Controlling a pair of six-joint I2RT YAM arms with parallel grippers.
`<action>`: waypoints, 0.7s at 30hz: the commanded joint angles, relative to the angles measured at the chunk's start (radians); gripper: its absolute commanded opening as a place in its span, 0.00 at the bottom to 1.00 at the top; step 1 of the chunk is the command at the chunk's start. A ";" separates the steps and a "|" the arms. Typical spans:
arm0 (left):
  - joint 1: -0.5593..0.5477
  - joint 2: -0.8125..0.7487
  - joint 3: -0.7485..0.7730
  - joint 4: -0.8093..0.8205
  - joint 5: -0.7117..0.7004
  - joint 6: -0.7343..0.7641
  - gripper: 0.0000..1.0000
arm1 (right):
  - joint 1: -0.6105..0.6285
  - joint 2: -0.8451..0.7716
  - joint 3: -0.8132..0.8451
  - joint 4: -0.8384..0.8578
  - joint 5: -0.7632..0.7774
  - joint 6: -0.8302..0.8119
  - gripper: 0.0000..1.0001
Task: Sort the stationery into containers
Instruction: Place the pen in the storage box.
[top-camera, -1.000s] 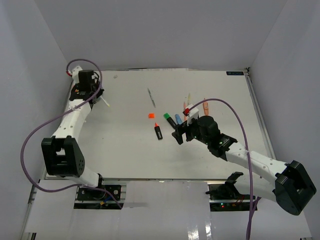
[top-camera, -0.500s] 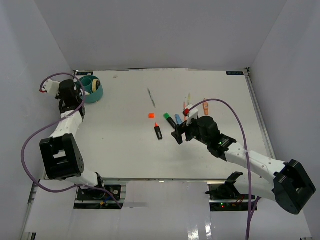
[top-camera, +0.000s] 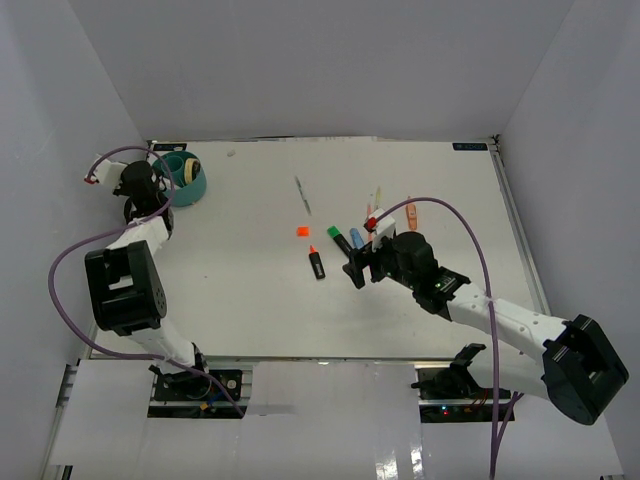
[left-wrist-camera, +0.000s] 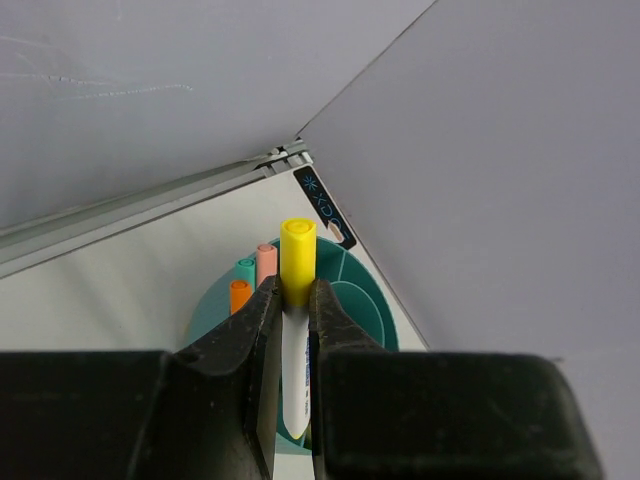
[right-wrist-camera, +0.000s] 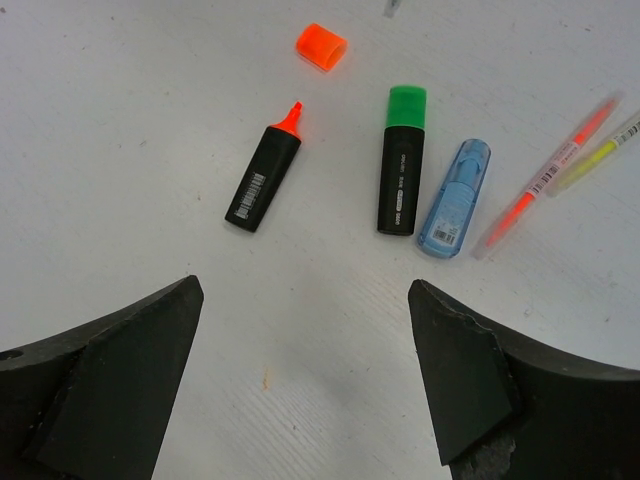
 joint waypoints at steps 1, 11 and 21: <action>0.007 0.023 0.045 0.072 -0.008 0.050 0.00 | -0.006 0.015 -0.005 0.042 -0.010 -0.011 0.90; 0.007 0.129 0.084 0.146 0.007 0.060 0.00 | -0.008 0.032 -0.003 0.042 -0.050 -0.017 0.90; -0.004 0.192 0.047 0.220 0.044 0.081 0.00 | -0.012 0.046 -0.001 0.044 -0.055 -0.015 0.90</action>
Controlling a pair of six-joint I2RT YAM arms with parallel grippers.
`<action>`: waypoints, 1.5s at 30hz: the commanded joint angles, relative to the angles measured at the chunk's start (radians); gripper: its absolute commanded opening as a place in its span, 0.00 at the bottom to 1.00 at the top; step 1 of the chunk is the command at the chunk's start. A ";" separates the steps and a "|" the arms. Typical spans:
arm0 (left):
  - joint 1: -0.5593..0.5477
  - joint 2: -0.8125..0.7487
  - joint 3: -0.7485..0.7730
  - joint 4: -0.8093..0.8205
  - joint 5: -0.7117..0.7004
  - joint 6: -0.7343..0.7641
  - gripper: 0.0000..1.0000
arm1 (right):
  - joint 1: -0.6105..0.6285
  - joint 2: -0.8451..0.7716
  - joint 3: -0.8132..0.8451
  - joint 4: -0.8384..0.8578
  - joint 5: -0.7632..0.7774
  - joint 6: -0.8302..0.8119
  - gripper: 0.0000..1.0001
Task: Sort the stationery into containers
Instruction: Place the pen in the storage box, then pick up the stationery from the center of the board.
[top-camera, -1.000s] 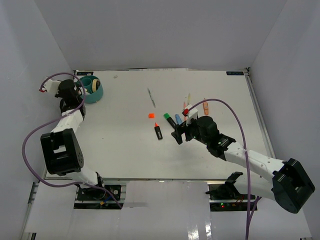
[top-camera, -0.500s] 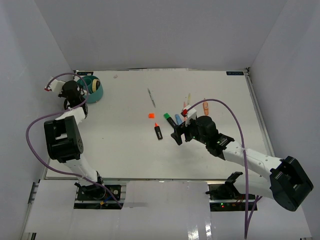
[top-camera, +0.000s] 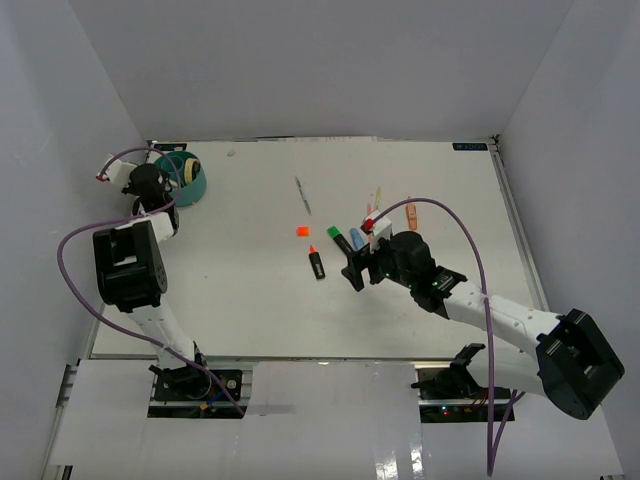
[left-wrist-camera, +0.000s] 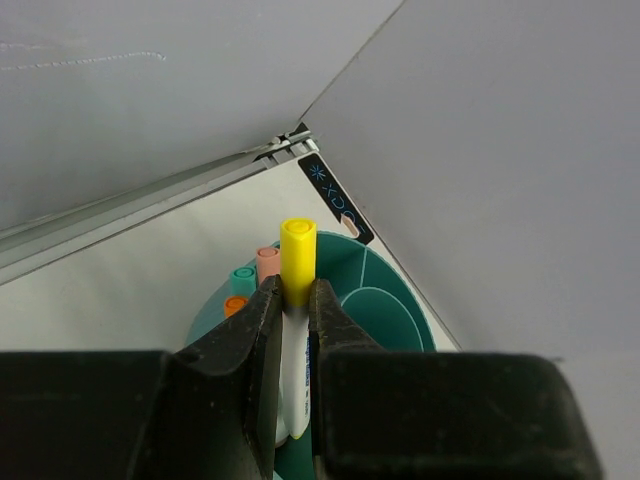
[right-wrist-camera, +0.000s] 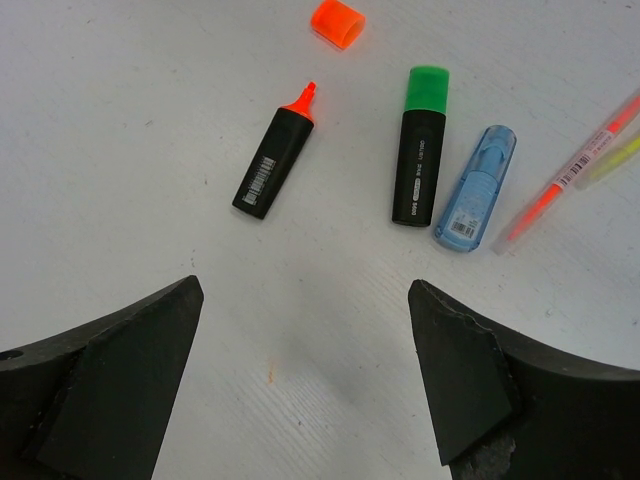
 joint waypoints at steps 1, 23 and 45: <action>-0.005 -0.008 -0.019 0.071 0.026 0.018 0.01 | -0.005 0.005 -0.003 0.045 -0.009 -0.011 0.90; -0.029 -0.091 -0.022 -0.112 0.089 0.040 0.81 | -0.004 -0.026 -0.012 0.052 -0.016 -0.006 0.90; -0.049 -0.526 0.038 -0.980 0.745 0.165 0.98 | -0.053 0.178 0.273 -0.269 0.201 0.096 0.93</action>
